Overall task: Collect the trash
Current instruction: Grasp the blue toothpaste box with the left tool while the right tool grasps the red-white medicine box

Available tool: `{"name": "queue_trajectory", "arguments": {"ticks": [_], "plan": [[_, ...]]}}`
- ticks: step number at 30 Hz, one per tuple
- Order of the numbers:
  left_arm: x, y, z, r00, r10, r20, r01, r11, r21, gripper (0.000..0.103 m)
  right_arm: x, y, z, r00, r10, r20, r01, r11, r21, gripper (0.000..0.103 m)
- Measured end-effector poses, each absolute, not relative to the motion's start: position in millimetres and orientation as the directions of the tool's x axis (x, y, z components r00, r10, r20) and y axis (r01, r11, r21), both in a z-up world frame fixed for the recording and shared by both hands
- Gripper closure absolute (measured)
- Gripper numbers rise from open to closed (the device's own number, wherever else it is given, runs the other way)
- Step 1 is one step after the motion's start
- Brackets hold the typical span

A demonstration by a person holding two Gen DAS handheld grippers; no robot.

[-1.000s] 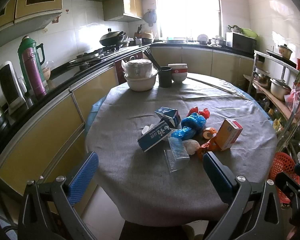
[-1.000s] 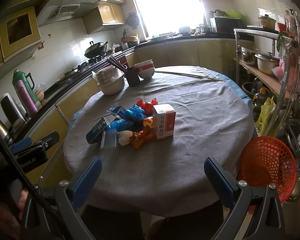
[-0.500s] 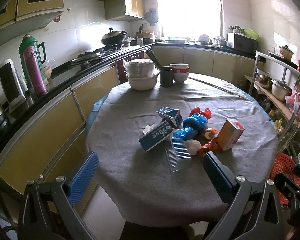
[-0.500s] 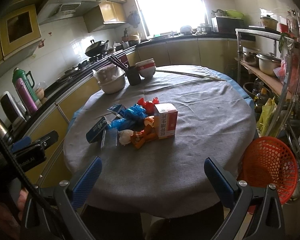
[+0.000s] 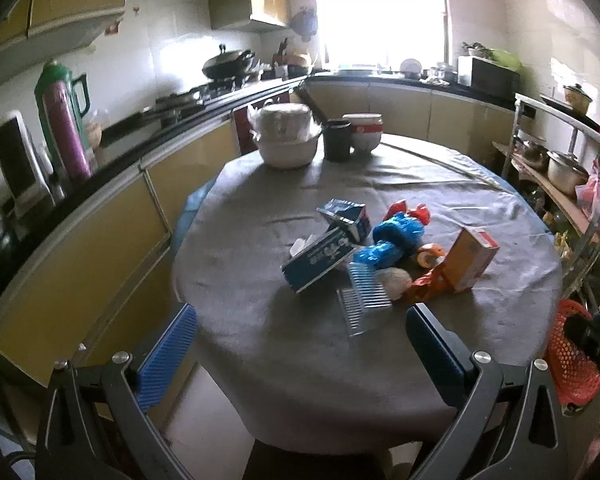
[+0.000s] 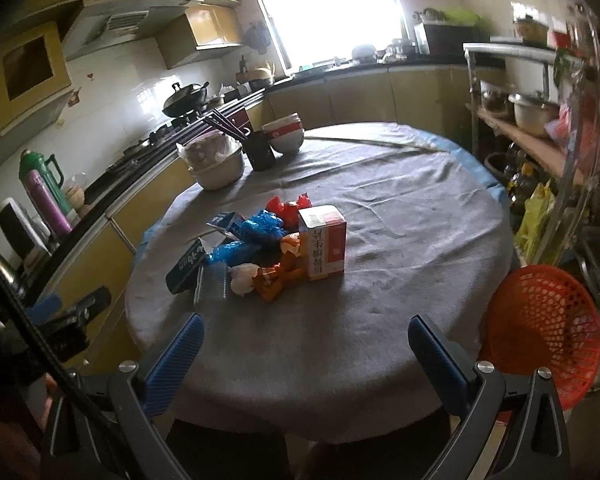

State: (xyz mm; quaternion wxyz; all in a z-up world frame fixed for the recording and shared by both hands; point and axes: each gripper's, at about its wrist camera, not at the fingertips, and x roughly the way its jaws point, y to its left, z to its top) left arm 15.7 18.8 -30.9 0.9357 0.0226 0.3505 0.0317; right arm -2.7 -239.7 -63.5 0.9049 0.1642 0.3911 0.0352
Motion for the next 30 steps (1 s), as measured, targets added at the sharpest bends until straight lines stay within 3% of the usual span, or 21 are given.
{"name": "queue_trajectory", "arguments": {"ticks": [10,21,27,29,30], "plan": [[65.3,51.1,-81.4,0.664,0.016,-0.748,-0.002,1.000,0.020,0.000,72.9,-244.7,-97.7,0.660,0.267,-0.702,0.064,0.912,0.406,0.000],[148.1,47.4,-112.9,0.576,-0.140,-0.806,0.203,0.979,-0.025,0.000,141.0,-244.4,-132.6,0.637,0.249,-0.730,0.103,0.911,0.400,0.001],[177.2,49.4,-127.5,0.524,-0.175,-0.834,0.284,0.959,-0.023,0.000,157.8,-247.1,-144.9,0.627,0.240,-0.741,0.118,0.911,0.395,0.008],[179.5,46.2,-131.3,0.527,-0.160,-0.834,0.309,0.951,0.012,0.000,161.7,-247.8,-149.6,0.621,0.253,-0.742,0.120,0.905,0.409,0.016],[180.5,44.9,-132.3,0.530,-0.159,-0.833,0.318,0.948,0.022,0.000,164.1,-247.3,-153.0,0.612,0.262,-0.746,0.118,0.903,0.413,0.028]]}}
